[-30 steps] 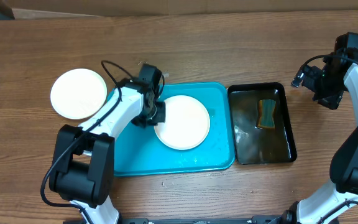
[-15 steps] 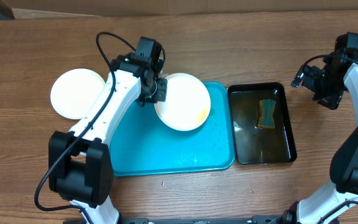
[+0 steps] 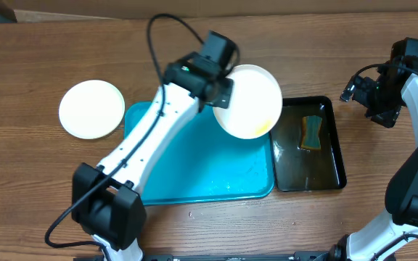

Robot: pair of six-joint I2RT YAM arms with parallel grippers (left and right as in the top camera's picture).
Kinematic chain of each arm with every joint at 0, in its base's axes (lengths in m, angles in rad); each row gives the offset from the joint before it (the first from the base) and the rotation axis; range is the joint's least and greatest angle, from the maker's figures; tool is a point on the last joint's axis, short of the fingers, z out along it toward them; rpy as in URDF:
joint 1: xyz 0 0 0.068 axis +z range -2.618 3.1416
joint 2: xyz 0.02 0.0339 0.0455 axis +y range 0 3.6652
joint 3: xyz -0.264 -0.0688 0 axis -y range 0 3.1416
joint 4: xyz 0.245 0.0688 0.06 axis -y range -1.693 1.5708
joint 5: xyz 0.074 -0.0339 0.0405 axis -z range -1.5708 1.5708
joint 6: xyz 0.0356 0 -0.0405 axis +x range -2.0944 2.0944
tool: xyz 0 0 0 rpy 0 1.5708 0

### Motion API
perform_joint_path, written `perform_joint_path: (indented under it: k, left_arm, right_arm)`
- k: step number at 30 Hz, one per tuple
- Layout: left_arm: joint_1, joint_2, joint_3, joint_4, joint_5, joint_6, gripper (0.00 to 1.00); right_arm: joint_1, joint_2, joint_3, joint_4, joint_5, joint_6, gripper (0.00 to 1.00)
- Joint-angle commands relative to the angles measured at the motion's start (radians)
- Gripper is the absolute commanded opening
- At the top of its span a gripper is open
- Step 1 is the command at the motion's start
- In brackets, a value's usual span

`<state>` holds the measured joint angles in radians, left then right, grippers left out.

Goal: Clean dirty plates on tray and stack at the side
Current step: 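Lift the white plate with left gripper and swing it left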

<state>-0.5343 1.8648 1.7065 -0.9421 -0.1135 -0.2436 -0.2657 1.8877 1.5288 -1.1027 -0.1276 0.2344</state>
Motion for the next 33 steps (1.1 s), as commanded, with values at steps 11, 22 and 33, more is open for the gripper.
perform_joint_path:
  k: [11,22,33]
  left_arm:
    - [-0.386,-0.021,0.032,0.158,-0.649,0.062,0.04]
    - [-0.587,-0.021,0.032,0.332,-1.001,0.338,0.04]
    - [-0.552,-0.021,0.032,0.345,-0.946,0.172,0.04]
  right_arm:
    - [0.002,-0.013,0.008,0.001,-0.008,0.002,1.0]
    - [0.002,-0.013,0.008,0.001,-0.008,0.002,1.0]
    - [0.002,-0.013,0.008,0.001,-0.008,0.002,1.0]
